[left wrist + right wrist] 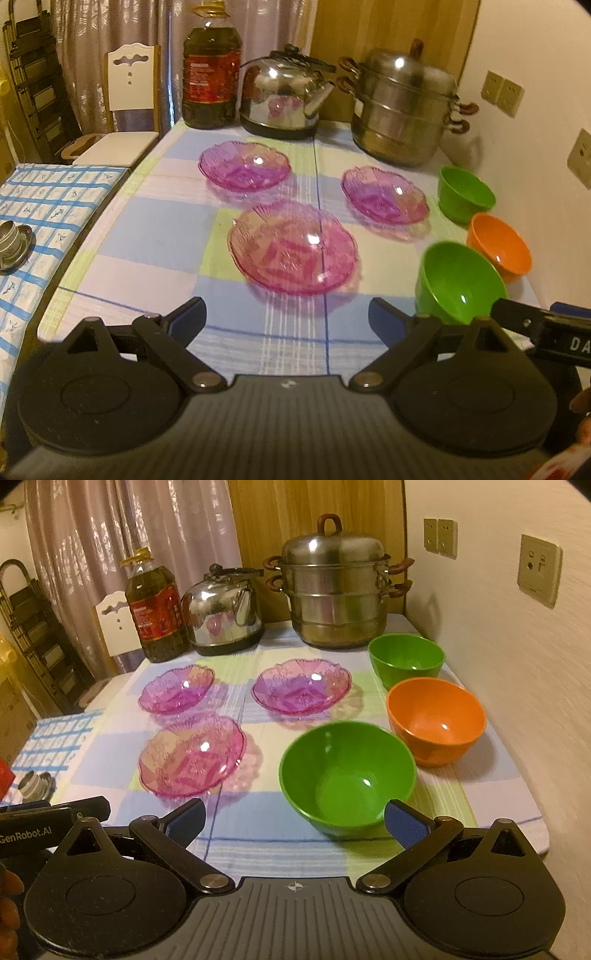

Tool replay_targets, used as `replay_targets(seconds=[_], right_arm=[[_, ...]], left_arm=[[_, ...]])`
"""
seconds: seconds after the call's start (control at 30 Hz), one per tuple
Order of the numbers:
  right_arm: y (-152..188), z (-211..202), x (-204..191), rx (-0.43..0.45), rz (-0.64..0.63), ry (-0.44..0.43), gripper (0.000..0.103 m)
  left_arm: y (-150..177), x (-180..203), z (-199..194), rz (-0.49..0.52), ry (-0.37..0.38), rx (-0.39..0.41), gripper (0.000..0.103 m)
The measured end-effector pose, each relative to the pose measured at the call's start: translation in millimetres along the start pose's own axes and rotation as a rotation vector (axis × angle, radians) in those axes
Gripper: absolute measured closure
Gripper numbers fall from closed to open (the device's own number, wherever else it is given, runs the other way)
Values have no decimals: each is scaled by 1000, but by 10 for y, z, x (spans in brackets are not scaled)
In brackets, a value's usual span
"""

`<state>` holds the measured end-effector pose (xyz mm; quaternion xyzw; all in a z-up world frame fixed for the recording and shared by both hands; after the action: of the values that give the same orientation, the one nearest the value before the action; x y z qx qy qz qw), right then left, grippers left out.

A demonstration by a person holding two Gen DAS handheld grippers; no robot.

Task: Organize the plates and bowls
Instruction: 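Move both grippers toward the large pink glass dish nearest the tools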

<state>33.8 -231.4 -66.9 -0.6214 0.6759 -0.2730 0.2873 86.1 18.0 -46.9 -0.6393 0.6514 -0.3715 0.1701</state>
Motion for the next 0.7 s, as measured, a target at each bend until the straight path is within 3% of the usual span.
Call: replay_targets(seconds=[0.37, 0.7], right_arm=[[-396, 258, -258, 35, -1, -32, 0], [-512, 554, -519, 24, -21, -69, 0]], left_arm=[[-427, -400, 205, -41, -1, 49, 10], [-483, -589, 511, -21, 6, 29, 10]])
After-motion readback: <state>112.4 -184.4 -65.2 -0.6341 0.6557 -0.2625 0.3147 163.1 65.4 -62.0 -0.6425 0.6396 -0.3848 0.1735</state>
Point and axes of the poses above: each gripper's, at about its wrist camera, not at the fingertips, and z roughly the way its jaws point, x to its right, y to its underside, the point moved 8 cm from there along z, roughly the way its jaws point, and after that the axes turned 12 degrees about y, right-handed, at the moved point
